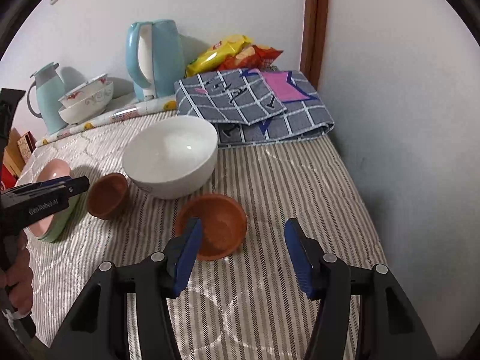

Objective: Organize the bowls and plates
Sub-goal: 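Grasp the rim of the dark brown small bowl with the left gripper, then grasp the terracotta small bowl with the right gripper while the left gripper holds the brown bowl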

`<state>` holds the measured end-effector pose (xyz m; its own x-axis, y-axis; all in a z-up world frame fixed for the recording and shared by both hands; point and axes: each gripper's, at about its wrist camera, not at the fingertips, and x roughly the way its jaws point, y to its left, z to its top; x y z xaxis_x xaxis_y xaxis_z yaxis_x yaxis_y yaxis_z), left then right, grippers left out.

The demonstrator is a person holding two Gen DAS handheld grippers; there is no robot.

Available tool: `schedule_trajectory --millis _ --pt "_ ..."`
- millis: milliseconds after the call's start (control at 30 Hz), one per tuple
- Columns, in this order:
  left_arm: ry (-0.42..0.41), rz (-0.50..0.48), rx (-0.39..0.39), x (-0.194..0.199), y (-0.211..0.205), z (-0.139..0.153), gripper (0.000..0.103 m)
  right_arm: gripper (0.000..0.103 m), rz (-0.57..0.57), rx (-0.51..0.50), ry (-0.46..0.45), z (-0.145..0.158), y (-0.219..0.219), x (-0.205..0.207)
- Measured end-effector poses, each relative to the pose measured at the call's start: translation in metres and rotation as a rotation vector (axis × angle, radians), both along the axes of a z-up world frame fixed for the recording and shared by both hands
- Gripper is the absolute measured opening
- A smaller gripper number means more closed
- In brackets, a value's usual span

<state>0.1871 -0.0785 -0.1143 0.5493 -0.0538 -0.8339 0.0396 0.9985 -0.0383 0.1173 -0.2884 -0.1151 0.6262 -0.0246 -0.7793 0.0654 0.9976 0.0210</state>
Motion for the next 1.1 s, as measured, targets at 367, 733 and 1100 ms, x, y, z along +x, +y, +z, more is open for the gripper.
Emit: schedule_trajectory --millis 367,733,1100 --pt "0.034 0.009 -0.019 0.018 0.001 -0.021 0.034 0.055 -0.019 0.022 0.049 -0.026 -0.012 0.015" --pt "0.061 -0.001 -0.023 0.033 0.000 -0.037 0.032 0.046 -0.016 0.049 0.103 -0.046 -0.008 0.025" --pt "0.064 -0.046 0.001 0.033 -0.011 -0.041 0.029 0.046 -0.048 0.083 0.116 -0.058 -0.009 0.027"
